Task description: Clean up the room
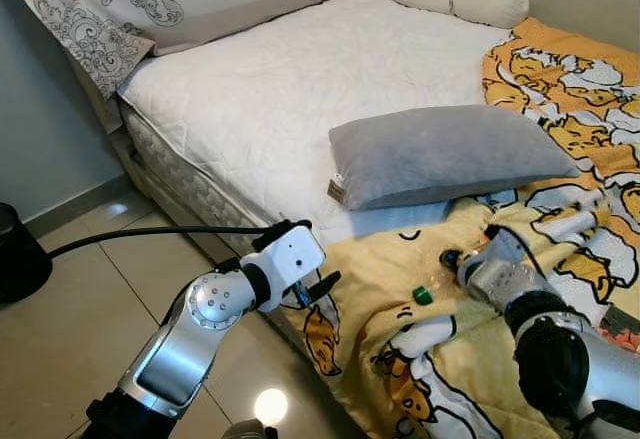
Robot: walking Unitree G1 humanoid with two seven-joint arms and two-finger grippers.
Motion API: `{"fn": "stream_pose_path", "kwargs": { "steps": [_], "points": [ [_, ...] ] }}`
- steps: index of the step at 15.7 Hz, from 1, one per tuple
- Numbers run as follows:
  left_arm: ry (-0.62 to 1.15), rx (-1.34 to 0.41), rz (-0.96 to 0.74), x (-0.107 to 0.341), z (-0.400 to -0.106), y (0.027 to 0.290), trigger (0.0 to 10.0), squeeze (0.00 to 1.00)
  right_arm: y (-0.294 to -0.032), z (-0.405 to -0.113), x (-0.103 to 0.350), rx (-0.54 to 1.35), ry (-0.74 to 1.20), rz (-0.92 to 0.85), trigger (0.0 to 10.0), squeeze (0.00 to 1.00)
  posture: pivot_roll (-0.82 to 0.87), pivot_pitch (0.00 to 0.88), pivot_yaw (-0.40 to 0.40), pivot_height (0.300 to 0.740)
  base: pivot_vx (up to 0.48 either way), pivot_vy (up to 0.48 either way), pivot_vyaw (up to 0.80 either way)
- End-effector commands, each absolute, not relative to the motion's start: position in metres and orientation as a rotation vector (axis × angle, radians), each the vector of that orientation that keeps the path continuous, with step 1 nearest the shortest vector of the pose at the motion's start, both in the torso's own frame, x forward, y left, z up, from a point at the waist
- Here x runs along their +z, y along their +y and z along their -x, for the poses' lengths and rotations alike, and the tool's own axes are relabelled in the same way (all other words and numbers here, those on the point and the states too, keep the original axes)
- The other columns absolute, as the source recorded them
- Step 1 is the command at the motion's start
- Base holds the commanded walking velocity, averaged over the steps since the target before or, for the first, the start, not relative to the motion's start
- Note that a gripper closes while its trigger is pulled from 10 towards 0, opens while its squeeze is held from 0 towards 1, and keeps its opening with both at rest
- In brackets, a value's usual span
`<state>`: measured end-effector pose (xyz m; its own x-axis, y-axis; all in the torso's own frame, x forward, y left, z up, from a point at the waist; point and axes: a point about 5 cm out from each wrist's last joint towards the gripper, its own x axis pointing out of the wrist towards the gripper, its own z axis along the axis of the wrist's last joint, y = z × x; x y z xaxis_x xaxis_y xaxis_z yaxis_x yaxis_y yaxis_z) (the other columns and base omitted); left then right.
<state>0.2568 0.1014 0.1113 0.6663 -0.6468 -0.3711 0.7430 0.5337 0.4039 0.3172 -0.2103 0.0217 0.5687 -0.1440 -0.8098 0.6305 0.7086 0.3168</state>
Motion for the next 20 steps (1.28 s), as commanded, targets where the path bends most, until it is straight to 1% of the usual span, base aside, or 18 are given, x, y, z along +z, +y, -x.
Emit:
{"fn": "stream_pose_path", "kwargs": {
  "steps": [1,2,3,4,14,20],
  "points": [
    [0.176,-0.843,-0.584,0.115,-0.257,0.100,10.0,0.00,-0.202,-0.302,0.005,-0.508,0.950,-0.679,8.5,0.00,0.02,0.000,-0.016,0.740,0.000,0.000,0.00],
    [0.177,-0.845,-0.587,0.115,-0.257,0.100,10.0,0.00,-0.201,-0.302,0.004,-0.509,0.949,-0.694,5.5,0.00,0.02,0.000,-0.014,0.740,0.000,0.000,0.00],
    [0.178,-0.847,-0.587,0.115,-0.257,0.100,10.0,0.00,-0.200,-0.302,0.004,-0.510,0.947,-0.701,3.3,0.00,0.02,0.000,-0.012,0.740,0.000,0.000,0.00],
    [0.178,-0.847,-0.589,0.115,-0.257,0.100,10.0,0.00,-0.201,-0.302,0.004,-0.513,0.942,-0.703,0.0,0.00,0.02,0.000,-0.011,0.740,0.000,0.000,0.00],
    [0.166,-0.883,-0.542,0.118,-0.258,0.095,10.0,0.00,-0.209,-0.315,0.020,-0.501,0.870,-0.756,0.0,0.00,0.00,0.000,-0.009,0.740,0.000,0.000,0.00],
    [0.185,-1.006,-0.462,0.120,-0.249,0.089,10.0,0.00,-0.221,-0.338,0.054,-0.415,0.768,-0.807,0.0,0.00,-0.01,0.000,-0.002,0.740,0.000,0.000,0.00]
  ]
}}
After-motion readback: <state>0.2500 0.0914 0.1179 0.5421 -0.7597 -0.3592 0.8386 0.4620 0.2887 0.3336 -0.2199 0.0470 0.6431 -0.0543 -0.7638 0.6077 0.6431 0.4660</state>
